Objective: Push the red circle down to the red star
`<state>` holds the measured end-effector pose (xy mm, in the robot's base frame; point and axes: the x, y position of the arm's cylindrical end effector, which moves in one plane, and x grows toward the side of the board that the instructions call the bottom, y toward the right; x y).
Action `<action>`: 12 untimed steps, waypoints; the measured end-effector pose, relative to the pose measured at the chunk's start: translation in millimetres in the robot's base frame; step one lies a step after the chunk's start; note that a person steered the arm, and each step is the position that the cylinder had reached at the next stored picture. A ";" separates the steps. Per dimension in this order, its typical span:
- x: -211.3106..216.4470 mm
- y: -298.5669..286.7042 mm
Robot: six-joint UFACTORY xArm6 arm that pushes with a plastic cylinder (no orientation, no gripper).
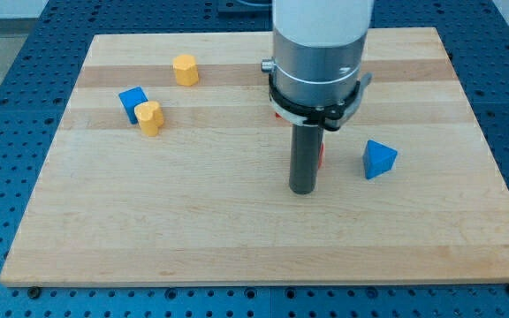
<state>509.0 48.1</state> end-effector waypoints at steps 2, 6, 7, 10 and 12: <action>-10.4 7.7; -43.5 29.3; -47.8 31.5; -62.2 5.2; -72.8 5.2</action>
<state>436.1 53.3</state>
